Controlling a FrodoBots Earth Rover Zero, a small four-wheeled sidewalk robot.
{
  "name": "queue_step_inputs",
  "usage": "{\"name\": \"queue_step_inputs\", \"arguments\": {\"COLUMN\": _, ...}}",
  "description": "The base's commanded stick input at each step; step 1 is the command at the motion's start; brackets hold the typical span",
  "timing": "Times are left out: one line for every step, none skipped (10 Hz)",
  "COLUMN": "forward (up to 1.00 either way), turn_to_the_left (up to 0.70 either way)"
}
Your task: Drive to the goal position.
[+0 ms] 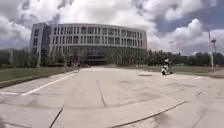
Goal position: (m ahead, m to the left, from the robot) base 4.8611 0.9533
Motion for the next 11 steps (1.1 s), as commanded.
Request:
{"name": "queue_step_inputs", "arguments": {"forward": 1.0, "turn_to_the_left": 0.0}}
{"name": "queue_step_inputs", "arguments": {"forward": 1.0, "turn_to_the_left": 0.0}}
{"name": "queue_step_inputs", "arguments": {"forward": 1.0, "turn_to_the_left": 0.0}}
{"name": "queue_step_inputs", "arguments": {"forward": 1.0, "turn_to_the_left": 0.0}}
{"name": "queue_step_inputs", "arguments": {"forward": 1.0, "turn_to_the_left": 0.0}}
{"name": "queue_step_inputs", "arguments": {"forward": 1.0, "turn_to_the_left": 0.0}}
{"name": "queue_step_inputs", "arguments": {"forward": 1.0, "turn_to_the_left": 0.0}}
{"name": "queue_step_inputs", "arguments": {"forward": 1.0, "turn_to_the_left": 0.0}}
{"name": "queue_step_inputs", "arguments": {"forward": 1.0, "turn_to_the_left": 0.0}}
{"name": "queue_step_inputs", "arguments": {"forward": 1.0, "turn_to_the_left": 0.0}}
{"name": "queue_step_inputs", "arguments": {"forward": 1.0, "turn_to_the_left": 0.0}}
